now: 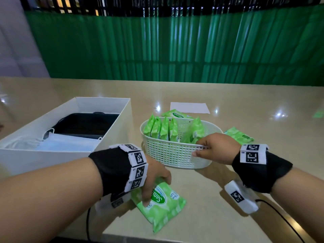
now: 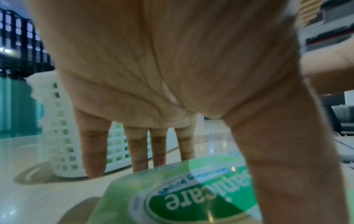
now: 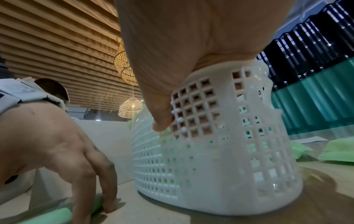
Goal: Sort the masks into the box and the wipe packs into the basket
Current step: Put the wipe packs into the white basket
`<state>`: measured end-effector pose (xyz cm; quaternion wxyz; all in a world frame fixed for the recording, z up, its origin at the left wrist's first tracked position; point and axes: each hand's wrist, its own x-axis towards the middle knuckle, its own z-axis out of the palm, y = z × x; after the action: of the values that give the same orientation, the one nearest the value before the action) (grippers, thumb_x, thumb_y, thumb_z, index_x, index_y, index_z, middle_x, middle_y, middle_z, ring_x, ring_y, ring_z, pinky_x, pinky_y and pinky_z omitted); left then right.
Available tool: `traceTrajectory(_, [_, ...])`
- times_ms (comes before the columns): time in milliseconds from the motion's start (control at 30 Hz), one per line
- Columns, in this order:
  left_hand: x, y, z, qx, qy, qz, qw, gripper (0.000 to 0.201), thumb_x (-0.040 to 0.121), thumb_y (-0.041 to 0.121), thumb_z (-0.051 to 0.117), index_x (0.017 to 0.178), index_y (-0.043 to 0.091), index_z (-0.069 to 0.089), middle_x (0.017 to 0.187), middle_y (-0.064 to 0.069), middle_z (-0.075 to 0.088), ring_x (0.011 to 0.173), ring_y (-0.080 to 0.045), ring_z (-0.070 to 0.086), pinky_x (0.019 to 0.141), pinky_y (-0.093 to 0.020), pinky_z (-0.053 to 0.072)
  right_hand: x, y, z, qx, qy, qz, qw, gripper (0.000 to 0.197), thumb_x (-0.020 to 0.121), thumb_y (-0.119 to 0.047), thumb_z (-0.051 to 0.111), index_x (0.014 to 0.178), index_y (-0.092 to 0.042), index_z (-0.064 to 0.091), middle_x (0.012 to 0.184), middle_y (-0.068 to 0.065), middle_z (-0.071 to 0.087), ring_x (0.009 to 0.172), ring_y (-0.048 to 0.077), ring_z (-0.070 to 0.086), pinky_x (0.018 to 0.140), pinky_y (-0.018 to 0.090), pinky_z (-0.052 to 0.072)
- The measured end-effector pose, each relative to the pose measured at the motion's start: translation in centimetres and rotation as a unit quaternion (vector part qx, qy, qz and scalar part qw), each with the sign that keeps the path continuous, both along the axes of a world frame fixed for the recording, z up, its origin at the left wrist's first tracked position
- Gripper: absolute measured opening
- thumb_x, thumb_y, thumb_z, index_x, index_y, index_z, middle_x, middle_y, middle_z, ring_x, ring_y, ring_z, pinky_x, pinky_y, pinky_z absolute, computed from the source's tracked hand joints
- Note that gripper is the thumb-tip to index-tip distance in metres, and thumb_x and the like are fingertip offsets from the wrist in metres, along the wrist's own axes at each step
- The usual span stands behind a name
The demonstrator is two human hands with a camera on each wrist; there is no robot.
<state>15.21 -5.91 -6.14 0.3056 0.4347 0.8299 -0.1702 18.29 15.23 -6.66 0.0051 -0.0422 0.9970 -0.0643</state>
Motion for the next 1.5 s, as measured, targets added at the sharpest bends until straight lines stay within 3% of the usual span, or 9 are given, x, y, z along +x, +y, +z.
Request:
traceTrajectory(133, [-0.3,0.0,-0.8,-0.012,0.028,-0.04,0.999,0.09,0.065,0.032,0.085,0.139,0.026,0.035,0.134,-0.002,0.038,0.123,-0.02,0.042,0.085,-0.027,0.035,0.1,0.0,0.0,0.006,-0.002,0.005,1.0,0.028,0.089,-0.051,0.054,0.074,-0.028,0.058,0.066,-0.006,0.054,0.067,0.013,0.052,0.057,0.028,0.037])
traceTrajectory(233, [-0.4,0.1,-0.9,-0.014,0.05,-0.047,0.998,0.09,0.065,0.036,0.085,0.138,0.017,0.036,0.133,-0.003,0.039,0.122,-0.021,0.043,0.082,-0.025,0.032,-0.3,0.3,0.2,0.023,-0.012,0.04,0.999,0.03,0.089,-0.051,0.053,0.097,-0.026,0.067,0.114,-0.014,0.06,0.099,0.013,0.059,0.074,0.026,0.042])
traceTrajectory(333, [-0.7,-0.1,-0.8,0.002,0.043,-0.025,0.999,0.088,0.066,0.036,0.084,0.137,0.013,0.036,0.134,-0.004,0.041,0.123,-0.022,0.044,0.089,-0.025,0.036,-0.7,0.5,0.3,0.036,-0.03,0.079,0.996,0.03,0.091,-0.048,0.051,0.105,-0.027,0.067,0.146,-0.026,0.034,0.117,0.008,0.052,0.083,0.025,0.041])
traceTrajectory(600, [-1.2,-0.6,0.6,0.094,-0.034,0.061,0.993,0.044,0.072,0.024,0.081,0.111,0.018,0.062,0.101,0.007,0.067,0.089,-0.009,0.059,0.078,-0.02,0.047,-0.4,0.4,1.0,0.042,-0.054,0.115,0.991,0.036,0.096,-0.04,0.047,0.132,-0.037,0.049,0.15,-0.031,0.022,0.123,0.006,0.048,0.092,0.023,0.038])
traceTrajectory(733, [-1.9,-1.0,4.5,0.212,-0.043,0.123,0.968,0.028,0.071,0.027,0.081,0.092,0.031,0.063,0.1,0.009,0.072,0.09,-0.011,0.068,0.088,-0.033,0.054,-0.4,0.4,1.3,0.03,-0.074,0.109,0.991,0.044,0.096,-0.034,0.05,0.139,-0.035,0.041,0.15,-0.029,0.026,0.128,0.007,0.044,0.09,0.017,0.032])
traceTrajectory(900, [-2.8,-0.5,9.6,0.433,-0.028,0.204,0.878,0.03,0.074,0.026,0.078,0.099,0.012,0.068,0.097,-0.005,0.074,0.089,-0.022,0.07,0.084,-0.044,0.056,-0.5,-0.1,1.6,0.067,-0.08,0.104,0.989,0.041,0.096,-0.032,0.049,0.137,-0.029,0.046,0.146,-0.013,0.04,0.128,0.015,0.044,0.096,0.022,0.034])
traceTrajectory(1100, [-4.4,3.5,10.1,0.662,-0.077,0.354,0.656,0.028,0.075,0.012,0.076,0.1,0.012,0.063,0.098,-0.008,0.072,0.082,-0.022,0.071,0.073,-0.04,0.059,-0.6,0.0,1.3,0.071,-0.082,0.12,0.987,0.033,0.094,-0.032,0.05,0.126,-0.025,0.058,0.15,-0.027,0.026,0.12,0.016,0.052,0.094,0.028,0.043])
traceTrajectory(1167, [-4.8,4.9,9.5,0.686,-0.086,0.381,0.614,0.03,0.073,0.009,0.077,0.094,0.019,0.058,0.1,-0.008,0.071,0.084,-0.024,0.07,0.073,-0.043,0.059,-0.7,0.0,1.2,0.063,-0.078,0.121,0.988,0.032,0.093,-0.03,0.05,0.123,-0.023,0.06,0.151,-0.029,0.022,0.119,0.015,0.053,0.093,0.027,0.043])
traceTrajectory(1500, [-4.9,7.0,5.1,0.634,0.039,0.368,0.678,0.033,0.077,0.011,0.068,0.102,0.016,0.048,0.086,-0.01,0.063,0.062,-0.021,0.056,0.051,-0.023,0.044,-0.1,1.4,1.2,-0.068,-0.02,0.02,0.997,0.034,0.084,-0.056,0.058,0.103,-0.03,0.066,0.121,-0.015,0.059,0.11,0.008,0.055,0.093,0.028,0.043])
